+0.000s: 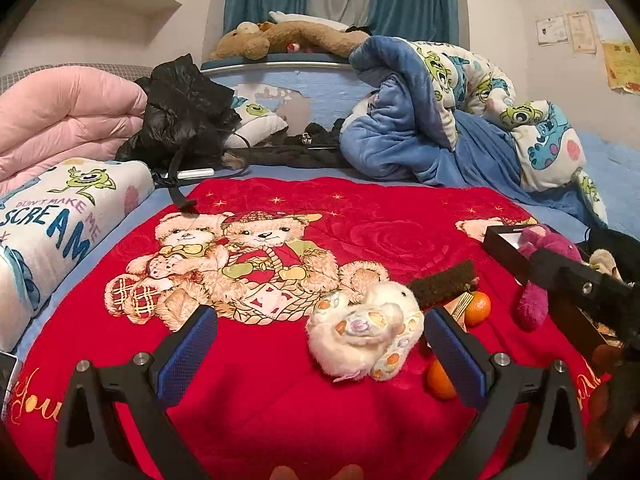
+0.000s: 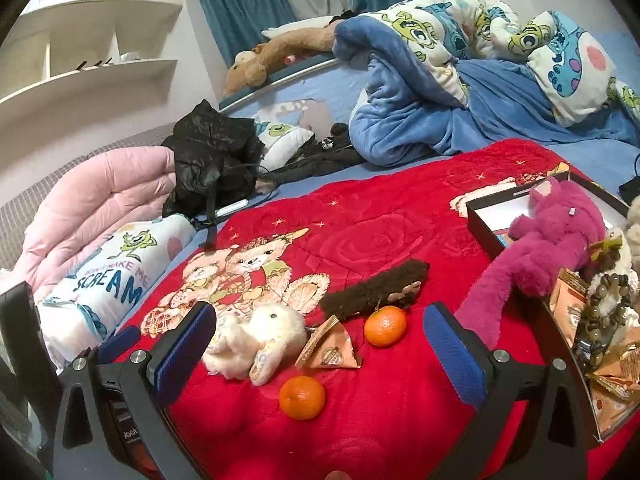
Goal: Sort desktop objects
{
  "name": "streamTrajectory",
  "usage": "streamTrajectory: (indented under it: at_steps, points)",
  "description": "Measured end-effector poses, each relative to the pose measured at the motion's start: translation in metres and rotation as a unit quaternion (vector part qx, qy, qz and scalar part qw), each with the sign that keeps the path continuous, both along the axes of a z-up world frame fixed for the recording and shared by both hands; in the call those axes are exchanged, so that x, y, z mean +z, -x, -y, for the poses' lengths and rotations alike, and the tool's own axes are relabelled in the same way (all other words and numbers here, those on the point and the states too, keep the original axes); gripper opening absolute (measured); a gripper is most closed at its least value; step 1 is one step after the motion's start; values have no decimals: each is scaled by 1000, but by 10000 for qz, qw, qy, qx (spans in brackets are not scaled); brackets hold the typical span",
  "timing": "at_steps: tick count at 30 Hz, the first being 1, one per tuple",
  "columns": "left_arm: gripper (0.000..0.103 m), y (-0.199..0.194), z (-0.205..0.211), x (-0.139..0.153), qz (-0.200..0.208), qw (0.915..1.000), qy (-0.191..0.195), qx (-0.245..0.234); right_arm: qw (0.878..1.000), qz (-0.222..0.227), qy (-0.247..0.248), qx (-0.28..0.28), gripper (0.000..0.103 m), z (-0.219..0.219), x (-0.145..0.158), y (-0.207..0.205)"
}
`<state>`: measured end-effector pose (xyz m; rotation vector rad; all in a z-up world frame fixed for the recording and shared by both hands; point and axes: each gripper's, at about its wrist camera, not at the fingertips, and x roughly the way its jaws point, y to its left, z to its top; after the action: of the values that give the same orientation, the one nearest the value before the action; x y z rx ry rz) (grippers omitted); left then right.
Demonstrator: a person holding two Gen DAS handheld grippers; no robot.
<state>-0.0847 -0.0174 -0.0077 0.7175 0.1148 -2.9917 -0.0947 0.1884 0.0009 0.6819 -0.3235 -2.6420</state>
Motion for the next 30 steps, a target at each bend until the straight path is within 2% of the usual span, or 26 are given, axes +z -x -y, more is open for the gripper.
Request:
streamTrajectory:
  at_steps: [6,11,15,20,24,30]
  points:
    - [103,5,-16,-6,127,9989,437,-81,9999,67,-149,4,103,6,-8,6]
    - [103,4,-20,-9,106,9983,564,-30,9986,-20,-448,-279,103,7,-11,5]
    - [103,4,-19,-11,83,9985,543,-43,9964,-156,-584,-589,103,2,-15,3]
    - [103,4,-16,-12,80,9988,488,4,9963,242,-473,-680,103,-6,-39,18]
    - [103,6,-15,-13,124,9988,482,19,9961,260,-398,-741,103,-10,-41,17]
    - [103,4,-11,-13,105,9989,433,151,9952,156,-651,-711,103,0,-38,14]
